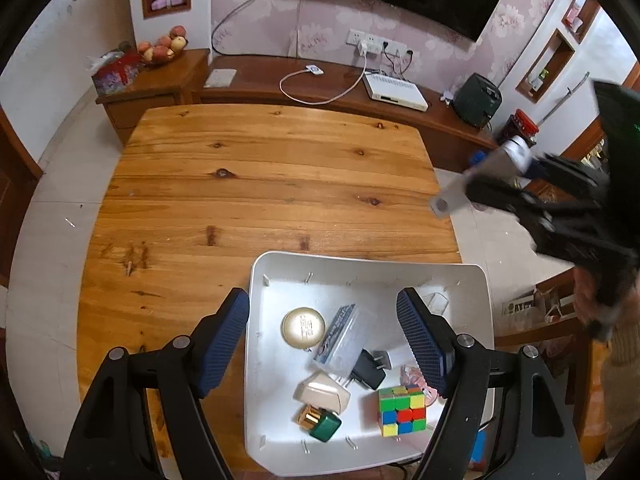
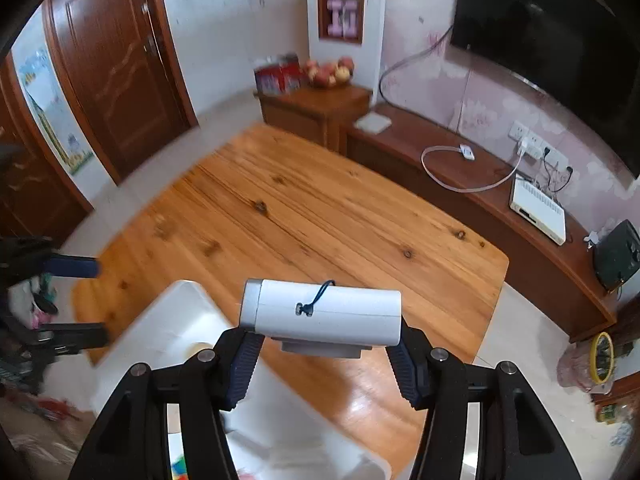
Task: Organize rigid objects
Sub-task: 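Lift the white device and carry it over the tray with the right tool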
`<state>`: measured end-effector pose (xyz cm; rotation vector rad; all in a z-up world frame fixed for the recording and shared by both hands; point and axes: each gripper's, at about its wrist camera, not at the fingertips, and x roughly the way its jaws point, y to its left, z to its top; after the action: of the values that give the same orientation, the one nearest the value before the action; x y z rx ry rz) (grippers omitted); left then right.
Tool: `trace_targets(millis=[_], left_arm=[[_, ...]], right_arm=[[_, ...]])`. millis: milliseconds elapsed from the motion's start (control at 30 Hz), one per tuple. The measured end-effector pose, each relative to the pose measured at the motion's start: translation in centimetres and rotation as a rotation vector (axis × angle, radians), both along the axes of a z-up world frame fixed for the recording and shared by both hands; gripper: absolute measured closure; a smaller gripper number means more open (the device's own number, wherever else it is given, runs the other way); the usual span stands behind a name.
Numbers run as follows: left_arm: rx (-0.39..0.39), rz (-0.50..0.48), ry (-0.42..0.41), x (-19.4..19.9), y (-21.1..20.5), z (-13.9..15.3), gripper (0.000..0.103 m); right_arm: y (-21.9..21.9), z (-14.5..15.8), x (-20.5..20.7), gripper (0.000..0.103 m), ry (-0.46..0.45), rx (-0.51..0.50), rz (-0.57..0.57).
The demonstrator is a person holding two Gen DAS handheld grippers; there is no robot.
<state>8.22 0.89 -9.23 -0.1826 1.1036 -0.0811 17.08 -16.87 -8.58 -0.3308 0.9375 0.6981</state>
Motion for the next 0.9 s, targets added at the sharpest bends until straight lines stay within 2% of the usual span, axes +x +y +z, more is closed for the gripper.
trace_targets(millis=[133,300,467,633,767,900], left_arm=[[0.008,0.017,-0.013,-1.9,-0.1,0.5,0.024],[0.016,0.036,-0.007,-3.9,-0.3,0.4,0.024],[0.027,0.048,-0.004,-5.4,-0.9,0.5,0.024],[0.030,0.059,-0.008,-7.1,-1.1,0.6,0.024],[0.030,0.069,-0.005,-8.4,-1.2,0.3,0.024],[0.044,0.080,0.007,-9.3,-1.2,0.0,0.024]], right_arm=[[-0.7,1.5,-4.1,0.045,-0.006,0.052,-0.008],[-1.0,0.8,-9.0,0.045,0.023,0.083,-0.004],[-0.2,-2.4,-12.7,0.045,0.086,0.067,-0.007],[0.9,-6.4,-14.5,0.045,0.163,0.032,-0.023],[1.3,-9.6,-14.8,0.045,0.228,0.032,-0.072],[1.3,-12.0,-14.2,0.045,0.319,0.084,-0.150]])
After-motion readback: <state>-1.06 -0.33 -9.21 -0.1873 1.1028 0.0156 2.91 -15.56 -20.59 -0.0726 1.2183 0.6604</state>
